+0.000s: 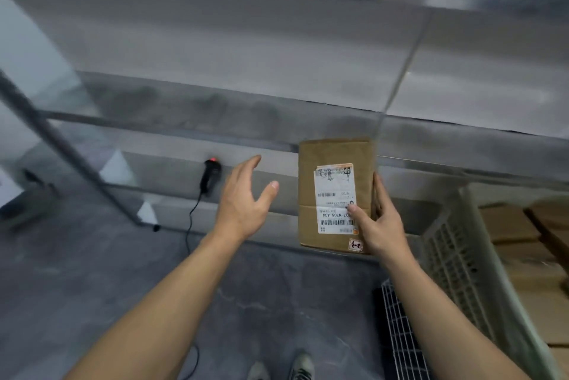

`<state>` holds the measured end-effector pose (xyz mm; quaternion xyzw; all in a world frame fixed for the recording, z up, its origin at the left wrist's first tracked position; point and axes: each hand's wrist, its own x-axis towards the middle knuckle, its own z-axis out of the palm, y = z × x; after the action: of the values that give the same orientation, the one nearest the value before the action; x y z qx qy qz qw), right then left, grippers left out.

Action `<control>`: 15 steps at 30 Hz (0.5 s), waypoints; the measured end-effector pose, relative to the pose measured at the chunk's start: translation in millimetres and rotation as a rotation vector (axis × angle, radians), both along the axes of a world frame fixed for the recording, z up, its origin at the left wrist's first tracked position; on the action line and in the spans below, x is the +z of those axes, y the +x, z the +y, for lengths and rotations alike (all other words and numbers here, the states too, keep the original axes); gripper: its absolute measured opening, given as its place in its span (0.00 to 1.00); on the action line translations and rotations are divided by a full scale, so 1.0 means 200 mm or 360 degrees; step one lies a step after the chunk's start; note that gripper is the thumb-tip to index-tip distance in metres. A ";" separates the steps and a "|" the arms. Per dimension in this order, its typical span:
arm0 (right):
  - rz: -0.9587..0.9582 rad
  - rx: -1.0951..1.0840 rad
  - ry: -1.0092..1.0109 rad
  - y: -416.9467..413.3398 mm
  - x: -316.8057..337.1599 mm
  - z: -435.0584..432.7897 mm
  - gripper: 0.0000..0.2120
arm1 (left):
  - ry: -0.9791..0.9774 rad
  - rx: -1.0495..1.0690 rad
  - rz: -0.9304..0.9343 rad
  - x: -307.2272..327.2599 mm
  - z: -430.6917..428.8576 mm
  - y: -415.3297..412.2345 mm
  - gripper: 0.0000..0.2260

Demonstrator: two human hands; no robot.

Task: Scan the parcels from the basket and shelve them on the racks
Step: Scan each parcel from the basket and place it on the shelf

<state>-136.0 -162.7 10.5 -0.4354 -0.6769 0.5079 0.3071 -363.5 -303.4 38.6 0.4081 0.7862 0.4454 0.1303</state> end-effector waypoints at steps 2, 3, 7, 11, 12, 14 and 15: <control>0.0003 0.0115 -0.0062 -0.10 -0.03 -0.02 0.41 | -0.0064 0.0079 -0.0005 -0.03 -0.06 -0.05 0.33; -0.0005 0.0173 -0.0086 -0.15 -0.04 -0.03 0.41 | -0.0097 0.0122 -0.0010 -0.05 -0.08 -0.09 0.34; -0.0039 0.0375 -0.0135 -0.34 -0.17 -0.05 0.41 | -0.0209 0.0268 -0.0035 -0.14 -0.16 -0.24 0.35; -0.0100 0.0428 -0.0263 -0.51 -0.29 -0.07 0.41 | -0.0289 0.0361 -0.0093 -0.23 -0.20 -0.41 0.35; -0.0111 0.0425 -0.0281 -0.56 -0.32 -0.07 0.41 | -0.0297 0.0369 -0.0102 -0.25 -0.20 -0.46 0.35; -0.0146 0.0403 -0.0322 -0.67 -0.38 -0.07 0.40 | -0.0316 0.0369 -0.0102 -0.32 -0.19 -0.60 0.34; -0.0159 0.0383 -0.0349 -0.72 -0.41 -0.06 0.40 | -0.0330 0.0355 -0.0102 -0.36 -0.17 -0.67 0.33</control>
<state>-280.6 -175.4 -71.6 -0.4068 -0.6792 0.5894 0.1607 -498.1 -337.6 -34.3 0.2881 0.8639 0.3863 0.1466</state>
